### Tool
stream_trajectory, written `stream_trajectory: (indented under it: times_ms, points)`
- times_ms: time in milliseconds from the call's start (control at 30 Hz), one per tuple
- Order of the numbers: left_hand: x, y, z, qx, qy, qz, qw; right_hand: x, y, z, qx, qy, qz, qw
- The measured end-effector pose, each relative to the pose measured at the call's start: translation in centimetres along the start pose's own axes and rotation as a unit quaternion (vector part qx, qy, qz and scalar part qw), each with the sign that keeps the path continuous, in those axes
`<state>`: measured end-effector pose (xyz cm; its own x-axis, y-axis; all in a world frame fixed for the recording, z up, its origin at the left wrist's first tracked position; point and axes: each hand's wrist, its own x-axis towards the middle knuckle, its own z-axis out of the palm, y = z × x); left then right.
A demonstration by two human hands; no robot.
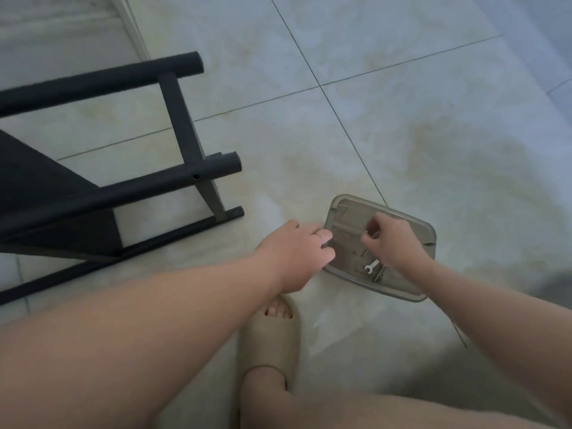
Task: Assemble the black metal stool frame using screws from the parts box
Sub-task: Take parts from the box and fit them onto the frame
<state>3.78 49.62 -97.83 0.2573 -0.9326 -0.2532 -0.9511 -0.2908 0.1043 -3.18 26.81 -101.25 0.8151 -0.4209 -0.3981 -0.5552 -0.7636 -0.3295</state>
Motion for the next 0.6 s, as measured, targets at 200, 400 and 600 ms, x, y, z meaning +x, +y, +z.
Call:
stream_trajectory:
  times_ms: [200, 400, 600]
  points:
    - [-6.0, -3.3, -7.8, 0.002, -0.016, -0.029, 0.999, -3.5, -9.1, -4.7, 0.125, 0.003, -0.096, 0.987]
    - [-13.3, -6.0, -11.3, -0.118, 0.139, -0.175, 0.968, -7.0, -20.1, -6.9, 0.167, 0.000, -0.162, 0.973]
    - [-16.3, -12.6, -12.5, -0.236, 0.227, -0.416, 0.848, -9.2, -25.6, -6.9, 0.186, -0.013, -0.169, 0.968]
